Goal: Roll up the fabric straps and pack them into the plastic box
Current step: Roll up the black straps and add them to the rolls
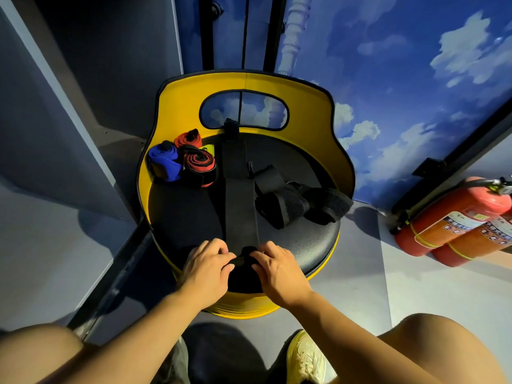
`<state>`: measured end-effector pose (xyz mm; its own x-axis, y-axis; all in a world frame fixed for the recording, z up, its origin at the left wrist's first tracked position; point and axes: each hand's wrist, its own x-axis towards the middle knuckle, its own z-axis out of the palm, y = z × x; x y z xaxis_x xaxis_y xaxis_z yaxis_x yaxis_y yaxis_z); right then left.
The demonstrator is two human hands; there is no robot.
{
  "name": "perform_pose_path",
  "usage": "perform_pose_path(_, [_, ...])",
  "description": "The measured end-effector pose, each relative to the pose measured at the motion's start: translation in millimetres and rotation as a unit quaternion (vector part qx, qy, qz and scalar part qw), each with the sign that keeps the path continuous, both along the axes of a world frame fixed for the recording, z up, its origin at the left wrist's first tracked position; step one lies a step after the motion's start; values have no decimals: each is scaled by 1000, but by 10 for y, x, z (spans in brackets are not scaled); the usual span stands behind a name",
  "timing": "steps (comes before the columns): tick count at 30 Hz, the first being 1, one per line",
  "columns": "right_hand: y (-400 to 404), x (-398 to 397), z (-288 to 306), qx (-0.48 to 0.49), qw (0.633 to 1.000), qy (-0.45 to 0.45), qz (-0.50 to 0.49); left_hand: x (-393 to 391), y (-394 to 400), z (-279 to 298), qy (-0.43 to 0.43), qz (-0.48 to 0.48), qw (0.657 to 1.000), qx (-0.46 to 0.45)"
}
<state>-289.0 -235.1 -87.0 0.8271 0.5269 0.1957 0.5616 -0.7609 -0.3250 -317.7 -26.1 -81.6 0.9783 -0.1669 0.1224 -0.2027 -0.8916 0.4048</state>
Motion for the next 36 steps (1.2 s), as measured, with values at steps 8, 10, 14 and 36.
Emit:
perform_pose_path(8, [119,90,58,70,992,41,-98,160,-32,40,53,95,984,-139])
perform_pose_path(10, [138,95,32,68,992,25,-105,170,-29,44,37,100,985,-136])
perform_pose_path(14, [109,124,-45,62,995,1,-78,169,-22,46,-11,76,990,-116])
perform_pose_path(36, [91,83,119,122,975,120,-143,244,-59,94,141,171,955,-199])
